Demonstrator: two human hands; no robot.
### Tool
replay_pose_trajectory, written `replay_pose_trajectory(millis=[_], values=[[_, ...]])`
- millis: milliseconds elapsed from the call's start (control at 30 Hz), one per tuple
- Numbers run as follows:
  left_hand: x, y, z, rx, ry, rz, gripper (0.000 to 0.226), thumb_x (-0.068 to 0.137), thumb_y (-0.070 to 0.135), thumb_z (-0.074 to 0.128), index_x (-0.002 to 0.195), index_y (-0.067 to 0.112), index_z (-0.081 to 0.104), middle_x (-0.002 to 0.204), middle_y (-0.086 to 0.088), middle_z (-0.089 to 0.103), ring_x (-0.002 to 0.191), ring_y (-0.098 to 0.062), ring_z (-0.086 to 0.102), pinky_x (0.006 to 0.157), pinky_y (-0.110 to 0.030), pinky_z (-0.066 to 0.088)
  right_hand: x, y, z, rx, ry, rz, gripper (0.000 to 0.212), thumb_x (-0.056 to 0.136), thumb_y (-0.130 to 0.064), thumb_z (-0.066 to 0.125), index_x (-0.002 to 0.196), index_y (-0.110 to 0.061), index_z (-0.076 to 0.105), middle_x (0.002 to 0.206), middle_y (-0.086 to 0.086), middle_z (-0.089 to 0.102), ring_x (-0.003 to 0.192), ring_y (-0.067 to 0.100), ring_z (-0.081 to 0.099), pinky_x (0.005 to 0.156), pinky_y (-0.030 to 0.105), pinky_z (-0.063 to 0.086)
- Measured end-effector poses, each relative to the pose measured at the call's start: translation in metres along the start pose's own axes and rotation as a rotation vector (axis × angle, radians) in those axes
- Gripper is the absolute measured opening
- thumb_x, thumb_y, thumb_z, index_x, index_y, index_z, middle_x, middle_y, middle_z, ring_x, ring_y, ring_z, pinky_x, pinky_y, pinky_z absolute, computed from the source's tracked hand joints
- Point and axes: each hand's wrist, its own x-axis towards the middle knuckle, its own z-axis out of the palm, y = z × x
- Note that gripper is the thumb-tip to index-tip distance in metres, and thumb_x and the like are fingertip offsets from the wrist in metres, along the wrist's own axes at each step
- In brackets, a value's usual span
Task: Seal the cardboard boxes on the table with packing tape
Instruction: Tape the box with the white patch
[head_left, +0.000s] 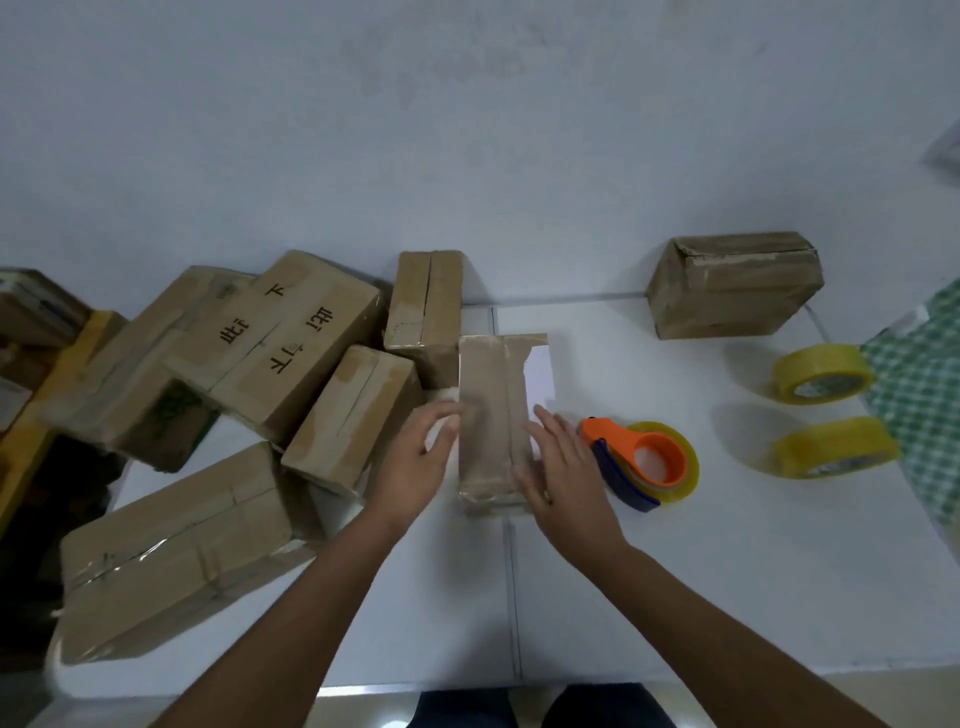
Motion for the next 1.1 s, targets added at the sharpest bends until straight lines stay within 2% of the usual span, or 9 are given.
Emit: replay_pose_trajectory(millis=[67, 133, 200, 300, 367, 467, 633, 900, 1100], values=[[-0.021, -0.014, -0.002, -0.311, 0.083, -0.284, 0.023, 0.104, 0.038, 0.047, 0.122, 0.034, 0.06, 0.126, 0.015, 0.06, 0.12, -0.007, 0.055, 0.096, -0.025, 0.042, 0.008, -0.006, 0.004, -0.169, -0.138, -0.125, 0.066, 0.097, -0.054, 0.032, 0.154, -0.023, 0.021, 0.163, -0.006, 0.006, 0.149, 0.013, -0.007, 0.118, 0.032, -0.008], [-0.035, -0.029, 0.003, -0.555, 0.131, -0.512, 0.027, 0.104, 0.035, 0.048, 0.125, 0.025, 0.06, 0.13, 0.006, 0.061, 0.124, -0.014, 0.055, 0.104, -0.03, 0.04, 0.019, -0.007, 0.01, -0.329, -0.216, -0.224, 0.081, 0.088, -0.07, 0.023, 0.156, -0.026, 0.012, 0.163, -0.007, -0.003, 0.149, 0.018, -0.015, 0.117, 0.04, -0.013], [-0.042, -0.044, 0.01, -0.786, 0.129, -0.727, 0.033, 0.104, 0.034, 0.048, 0.126, 0.013, 0.061, 0.129, -0.003, 0.063, 0.121, -0.02, 0.056, 0.108, -0.036, 0.039, 0.029, -0.003, 0.017, -0.45, -0.27, -0.268, 0.086, 0.085, -0.076, 0.024, 0.156, -0.029, 0.006, 0.163, -0.008, -0.008, 0.148, 0.022, -0.018, 0.116, 0.045, -0.015], [-0.044, -0.055, 0.015, -1.068, 0.103, -0.888, 0.045, 0.104, 0.04, 0.045, 0.12, 0.003, 0.066, 0.112, -0.01, 0.072, 0.104, -0.022, 0.065, 0.094, -0.034, 0.048, 0.033, 0.003, 0.028, -0.553, -0.3, -0.251, 0.084, 0.087, -0.078, 0.023, 0.155, -0.033, 0.004, 0.163, -0.007, -0.008, 0.149, 0.028, -0.012, 0.119, 0.053, -0.003], [-0.044, -0.056, 0.014, -1.119, 0.082, -0.86, 0.047, 0.103, 0.043, 0.045, 0.118, 0.004, 0.068, 0.108, -0.008, 0.075, 0.104, -0.021, 0.067, 0.089, -0.03, 0.051, 0.032, 0.005, 0.033, -0.605, -0.292, -0.232, 0.081, 0.089, -0.076, 0.02, 0.156, -0.032, 0.007, 0.164, -0.004, 0.0, 0.15, 0.031, -0.001, 0.119, 0.056, 0.008], [-0.044, -0.056, 0.01, -1.055, 0.066, -0.783, 0.035, 0.1, 0.037, 0.055, 0.11, 0.007, 0.071, 0.103, -0.005, 0.074, 0.099, -0.018, 0.066, 0.098, -0.032, 0.049, 0.031, 0.004, 0.035, -0.64, -0.298, -0.23, 0.079, 0.089, -0.073, 0.017, 0.156, -0.031, 0.006, 0.164, -0.003, 0.001, 0.15, 0.033, 0.004, 0.118, 0.058, 0.014], [-0.046, -0.056, 0.012, -0.961, 0.114, -0.647, 0.012, 0.094, 0.014, 0.065, 0.102, 0.007, 0.071, 0.086, -0.004, 0.07, 0.084, -0.015, 0.064, 0.086, -0.026, 0.053, 0.032, 0.005, 0.033, -0.624, -0.304, -0.247, 0.08, 0.089, -0.075, 0.015, 0.156, -0.033, 0.003, 0.164, -0.005, -0.006, 0.15, 0.031, -0.004, 0.119, 0.055, 0.006], [-0.046, -0.06, 0.022, -0.796, 0.248, -0.493, 0.023, 0.097, 0.019, 0.063, 0.097, -0.003, 0.069, 0.077, -0.006, 0.064, 0.08, -0.018, 0.059, 0.092, -0.033, 0.053, 0.031, 0.004, 0.037, -0.631, -0.284, -0.233, 0.077, 0.09, -0.069, 0.015, 0.156, -0.03, 0.012, 0.164, -0.002, 0.005, 0.149, 0.034, 0.009, 0.117, 0.058, 0.018], [-0.04, -0.061, 0.036, -0.684, 0.295, -0.455, 0.014, 0.098, 0.019, 0.062, 0.095, 0.007, 0.07, 0.074, 0.001, 0.064, 0.075, -0.01, 0.059, 0.088, -0.031, 0.051, 0.03, 0.007, 0.035, -0.607, -0.283, -0.242, 0.078, 0.089, -0.074, 0.009, 0.155, -0.034, 0.0, 0.164, -0.007, -0.007, 0.15, 0.03, -0.004, 0.12, 0.055, 0.007]])
